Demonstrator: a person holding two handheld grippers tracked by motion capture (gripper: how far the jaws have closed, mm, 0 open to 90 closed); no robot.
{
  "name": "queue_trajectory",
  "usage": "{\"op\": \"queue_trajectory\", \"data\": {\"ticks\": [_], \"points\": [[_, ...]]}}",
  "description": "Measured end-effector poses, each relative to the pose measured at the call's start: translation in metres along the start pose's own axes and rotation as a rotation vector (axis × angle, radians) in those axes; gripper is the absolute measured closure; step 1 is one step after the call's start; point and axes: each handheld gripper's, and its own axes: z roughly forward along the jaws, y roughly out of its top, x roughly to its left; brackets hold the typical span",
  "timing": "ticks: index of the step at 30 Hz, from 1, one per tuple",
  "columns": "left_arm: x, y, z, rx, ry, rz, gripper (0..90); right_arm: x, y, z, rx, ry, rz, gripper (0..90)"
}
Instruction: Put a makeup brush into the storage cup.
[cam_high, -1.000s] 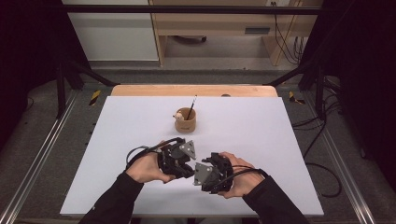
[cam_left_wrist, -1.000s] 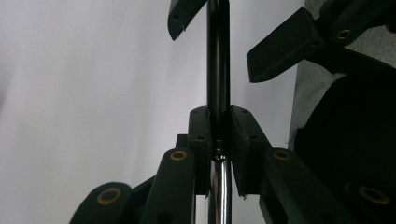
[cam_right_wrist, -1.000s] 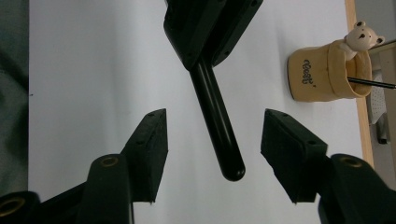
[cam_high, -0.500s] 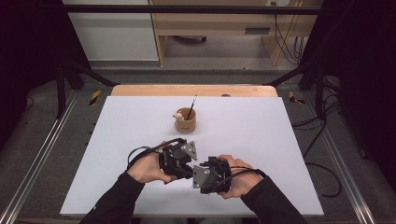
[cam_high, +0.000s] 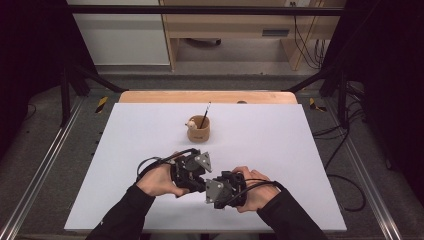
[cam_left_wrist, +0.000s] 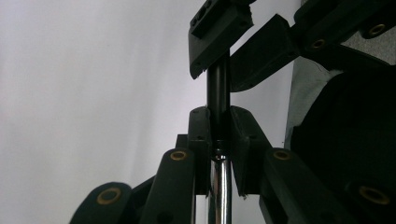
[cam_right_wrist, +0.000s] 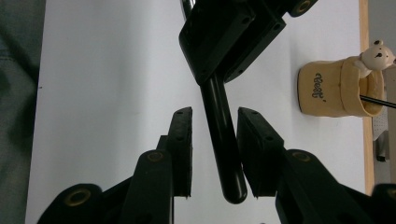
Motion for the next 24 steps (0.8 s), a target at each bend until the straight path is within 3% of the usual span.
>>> {"op": "queue_trajectory", "data": {"ticks": [24], "points": [[-0.002, 0.0017, 0.0025, 0.016, -0.017, 0.019, 78.9, 0.0029, 0.0018, 0.0033, 0.029, 0.004, -0.037, 76.5]]}}
